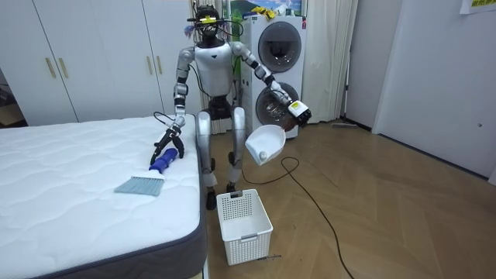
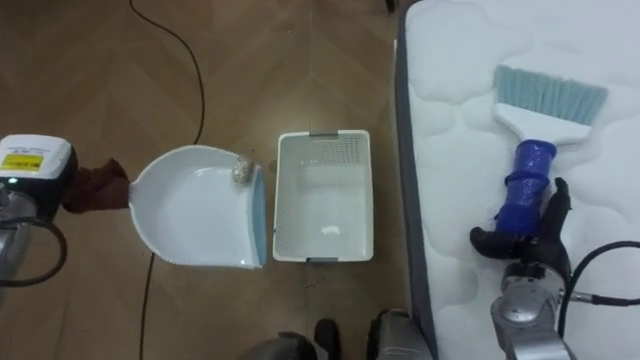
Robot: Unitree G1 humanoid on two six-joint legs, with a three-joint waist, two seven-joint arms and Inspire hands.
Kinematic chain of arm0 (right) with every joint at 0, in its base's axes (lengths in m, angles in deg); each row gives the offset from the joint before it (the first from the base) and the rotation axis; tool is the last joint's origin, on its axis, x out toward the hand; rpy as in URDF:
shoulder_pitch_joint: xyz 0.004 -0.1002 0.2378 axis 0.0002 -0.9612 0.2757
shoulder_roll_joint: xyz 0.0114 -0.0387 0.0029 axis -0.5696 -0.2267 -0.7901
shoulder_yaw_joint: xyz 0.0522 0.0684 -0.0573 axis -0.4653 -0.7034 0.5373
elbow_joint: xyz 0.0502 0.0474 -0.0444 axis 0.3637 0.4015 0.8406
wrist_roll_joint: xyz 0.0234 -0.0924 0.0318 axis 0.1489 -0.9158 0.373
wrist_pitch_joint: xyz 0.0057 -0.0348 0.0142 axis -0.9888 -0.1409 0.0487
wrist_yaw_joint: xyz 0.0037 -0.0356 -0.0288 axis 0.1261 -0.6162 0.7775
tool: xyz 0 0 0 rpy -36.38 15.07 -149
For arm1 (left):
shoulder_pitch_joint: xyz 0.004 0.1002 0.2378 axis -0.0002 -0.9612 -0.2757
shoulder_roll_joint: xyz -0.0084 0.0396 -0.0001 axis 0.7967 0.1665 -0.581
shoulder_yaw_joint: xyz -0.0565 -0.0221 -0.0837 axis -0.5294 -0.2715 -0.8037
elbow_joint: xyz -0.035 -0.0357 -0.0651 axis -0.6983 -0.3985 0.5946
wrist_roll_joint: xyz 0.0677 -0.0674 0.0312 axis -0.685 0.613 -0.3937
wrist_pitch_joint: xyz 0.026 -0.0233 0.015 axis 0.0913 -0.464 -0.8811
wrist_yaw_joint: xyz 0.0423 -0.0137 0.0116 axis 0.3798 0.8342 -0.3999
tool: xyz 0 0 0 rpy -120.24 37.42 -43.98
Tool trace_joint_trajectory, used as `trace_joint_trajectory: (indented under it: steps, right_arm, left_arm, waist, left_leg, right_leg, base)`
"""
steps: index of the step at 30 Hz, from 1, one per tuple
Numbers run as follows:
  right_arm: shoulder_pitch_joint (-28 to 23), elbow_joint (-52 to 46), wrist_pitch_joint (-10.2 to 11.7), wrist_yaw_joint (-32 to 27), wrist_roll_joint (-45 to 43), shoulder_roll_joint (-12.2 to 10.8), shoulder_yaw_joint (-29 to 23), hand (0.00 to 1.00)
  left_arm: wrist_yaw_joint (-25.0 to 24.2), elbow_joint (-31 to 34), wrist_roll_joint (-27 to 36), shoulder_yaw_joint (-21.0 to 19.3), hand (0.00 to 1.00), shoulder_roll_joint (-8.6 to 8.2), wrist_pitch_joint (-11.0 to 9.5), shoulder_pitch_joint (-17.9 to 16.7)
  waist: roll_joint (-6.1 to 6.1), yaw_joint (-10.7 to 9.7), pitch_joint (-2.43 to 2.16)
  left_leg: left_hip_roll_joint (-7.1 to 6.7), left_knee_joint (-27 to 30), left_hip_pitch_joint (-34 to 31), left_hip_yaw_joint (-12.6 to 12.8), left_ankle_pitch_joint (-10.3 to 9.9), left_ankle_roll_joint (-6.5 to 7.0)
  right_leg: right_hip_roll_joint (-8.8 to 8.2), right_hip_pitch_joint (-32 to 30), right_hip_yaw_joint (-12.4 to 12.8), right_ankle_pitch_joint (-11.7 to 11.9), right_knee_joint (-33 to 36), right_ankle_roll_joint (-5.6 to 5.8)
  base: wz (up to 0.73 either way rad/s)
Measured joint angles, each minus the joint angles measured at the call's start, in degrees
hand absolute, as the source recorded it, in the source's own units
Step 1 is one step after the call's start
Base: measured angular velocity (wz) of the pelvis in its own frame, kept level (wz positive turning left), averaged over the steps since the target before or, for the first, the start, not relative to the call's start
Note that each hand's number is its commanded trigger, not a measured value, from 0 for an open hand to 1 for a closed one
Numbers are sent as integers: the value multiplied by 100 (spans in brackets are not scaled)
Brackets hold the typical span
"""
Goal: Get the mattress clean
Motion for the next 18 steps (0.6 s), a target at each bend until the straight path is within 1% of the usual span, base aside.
trace_joint_trajectory:
  steps: [1,2,4,9,12,14,15,17,18]
  right_arm:
    - [-7,-32,-35,-34,0,-1,2,0]
    - [-9,-43,-56,-41,2,0,2,0]
    - [-22,-75,-101,-99,1,0,2,0]
    - [-50,-126,-118,-140,0,0,3,0]
    - [-68,-126,-117,-140,3,0,5,0]
    - [-74,-125,-113,-140,15,-1,21,0]
    - [-70,-125,-108,-139,9,-3,22,0]
    - [-44,-126,-102,-148,10,-6,21,0]
    - [-17,-125,-93,-177,-5,-12,21,0]
  left_arm:
    - [3,-5,-1,0,100,68,50,23]
    - [6,-5,-2,0,100,94,70,26]
    - [16,-8,-4,0,100,116,176,26]
    - [18,-9,-173,0,100,116,246,43]
    - [19,4,-573,1,100,115,252,43]
    - [21,4,-760,3,100,116,253,44]
    - [21,2,-854,3,100,116,260,44]
    - [21,13,-992,5,100,117,262,44]
    - [20,55,-1081,10,100,120,262,47]
  waist:
    - [24,10,-14]
    - [38,14,-23]
    - [97,37,-59]
    - [102,85,-60]
    - [98,78,-57]
    - [95,46,-46]
    - [90,15,-34]
    - [90,-29,7]
    - [105,-57,45]
  left_leg:
    - [2,-1,0,-3,0,0]
    - [2,-1,1,-4,0,0]
    - [2,-6,6,-2,1,1]
    - [1,-19,24,0,2,-1]
    - [2,-20,29,-4,3,-1]
    - [0,-20,33,-16,2,-2]
    - [-6,-19,29,-22,2,-2]
    - [-9,-19,17,-27,1,-2]
    - [-14,-14,2,-35,-1,-2]
  right_leg:
    - [4,7,-3,1,-14,1]
    - [3,9,-4,2,-16,2]
    - [-2,14,-4,5,-19,7]
    - [-2,25,-1,4,1,6]
    - [-1,45,-9,3,-11,5]
    - [-7,63,-27,3,-21,6]
    - [-13,64,-35,-2,-20,12]
    - [-13,61,-39,-2,-30,13]
    - [-15,58,-45,-3,-31,15]
  base:
    - [0]
    - [0]
    - [0]
    - [0]
    - [0]
    - [2]
    - [4]
    - [2]
    - [3]
